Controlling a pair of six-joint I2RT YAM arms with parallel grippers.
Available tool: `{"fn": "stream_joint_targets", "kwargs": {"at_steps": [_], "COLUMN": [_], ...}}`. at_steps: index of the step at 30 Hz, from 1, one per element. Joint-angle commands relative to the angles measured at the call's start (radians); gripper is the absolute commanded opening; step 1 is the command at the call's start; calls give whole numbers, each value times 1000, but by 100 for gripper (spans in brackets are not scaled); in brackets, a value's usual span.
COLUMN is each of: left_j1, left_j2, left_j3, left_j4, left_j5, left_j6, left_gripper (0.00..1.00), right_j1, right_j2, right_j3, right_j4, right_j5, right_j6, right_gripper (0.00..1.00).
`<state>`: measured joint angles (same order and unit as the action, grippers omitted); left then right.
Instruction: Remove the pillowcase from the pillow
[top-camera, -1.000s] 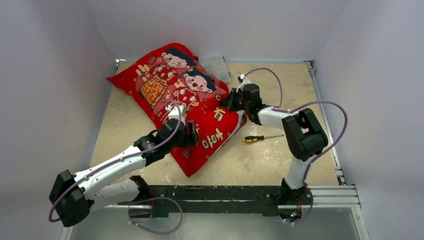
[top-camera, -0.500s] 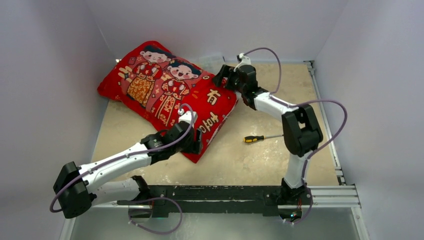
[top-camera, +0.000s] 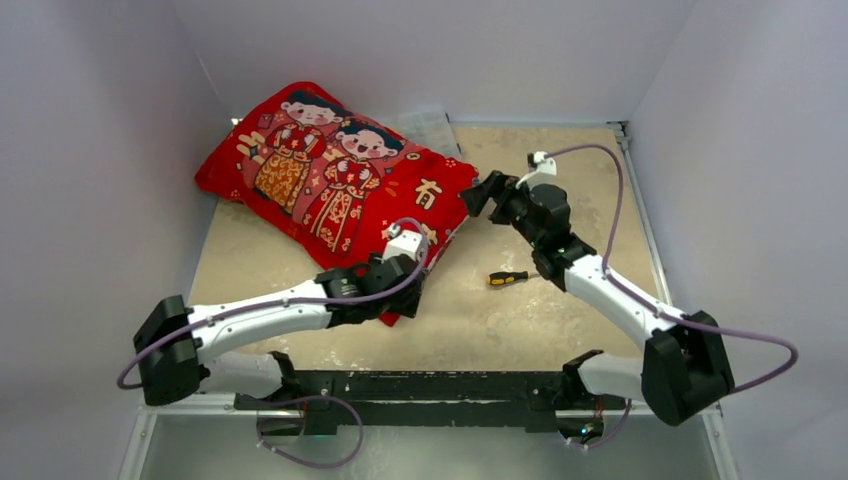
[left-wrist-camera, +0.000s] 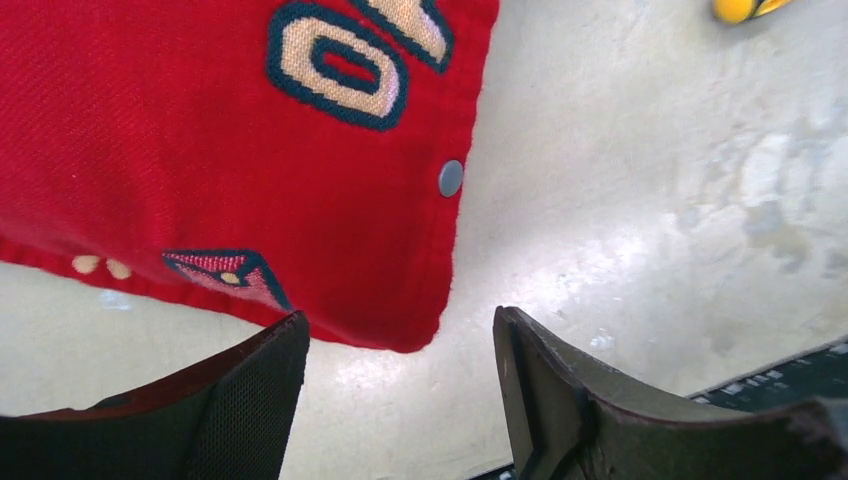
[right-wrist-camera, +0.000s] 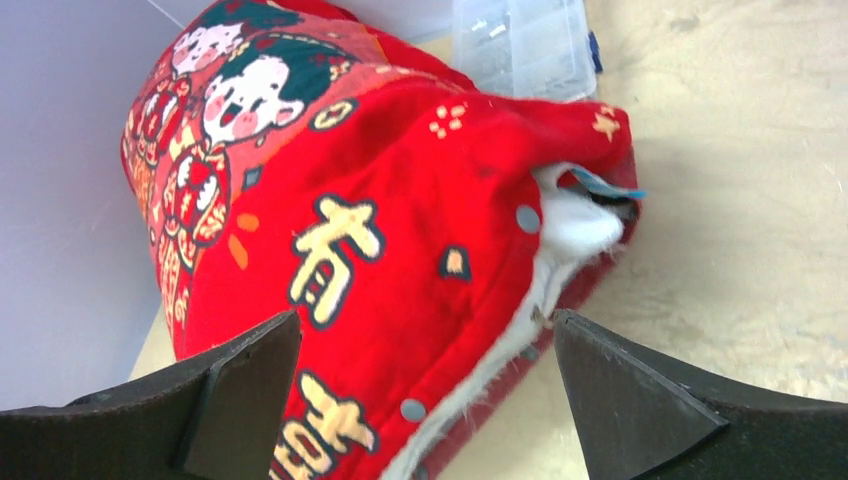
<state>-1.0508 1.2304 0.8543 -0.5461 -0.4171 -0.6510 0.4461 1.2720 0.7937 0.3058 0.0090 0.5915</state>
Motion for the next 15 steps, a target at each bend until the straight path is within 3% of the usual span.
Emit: {"fn": "stream_joint_targets", "kwargs": {"at_steps": [1, 9, 15], "left_j1": [-135, -296, -334], "left_j2": [112, 442, 592], "left_j3": [117, 294, 321], "left_j4": [-127, -436, -562], "left_j5": [-292, -570, -638], "left_j6": [-53, -331, -497], "left_gripper": [67, 69, 71], "right_j1": [5, 6, 4], "right_j2": [-99, -140, -153], "right_j3": [-111, -211, -222], "right_j4": [18, 76, 74], "right_j5": [-28, -167, -153], "right_j6": [19, 36, 40], "right_gripper": [99, 99, 99]}}
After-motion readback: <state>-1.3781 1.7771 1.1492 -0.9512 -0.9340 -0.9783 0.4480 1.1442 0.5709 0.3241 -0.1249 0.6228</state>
